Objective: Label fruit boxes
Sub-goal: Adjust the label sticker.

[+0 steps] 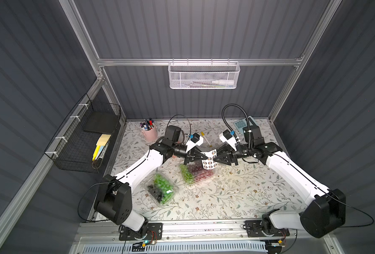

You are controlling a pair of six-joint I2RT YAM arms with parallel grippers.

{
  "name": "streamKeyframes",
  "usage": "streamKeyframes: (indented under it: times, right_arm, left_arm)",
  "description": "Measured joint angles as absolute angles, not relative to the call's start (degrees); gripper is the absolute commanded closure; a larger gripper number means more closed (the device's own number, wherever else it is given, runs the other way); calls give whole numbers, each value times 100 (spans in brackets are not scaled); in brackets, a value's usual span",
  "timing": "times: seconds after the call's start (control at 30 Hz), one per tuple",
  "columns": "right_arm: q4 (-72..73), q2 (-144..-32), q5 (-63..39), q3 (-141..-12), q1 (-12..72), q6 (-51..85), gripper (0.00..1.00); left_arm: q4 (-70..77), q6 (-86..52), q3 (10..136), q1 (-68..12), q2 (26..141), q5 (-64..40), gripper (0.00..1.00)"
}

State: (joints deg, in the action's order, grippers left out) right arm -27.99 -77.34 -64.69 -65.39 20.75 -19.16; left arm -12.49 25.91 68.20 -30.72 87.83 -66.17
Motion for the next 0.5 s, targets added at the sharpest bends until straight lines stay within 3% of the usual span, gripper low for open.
streamKeyframes:
  times: [0.23,0.4,0.5]
  right_arm:
    - [-3020,-7797,-6541,-6595,2075,-2112,99]
    - [-3127,-7800,-6530,-6667,2073,-2272,100]
    - [-3135,-7784,-6534,-6678,2073,-2327,100]
  left_arm:
    - [-1127,2550,6820,-3131,8783,-6611,100]
    - [-1070,2519,6820,-3148,8781,-6606,86]
    - [-1070,2486,6820,-3148,8781,-6600,84]
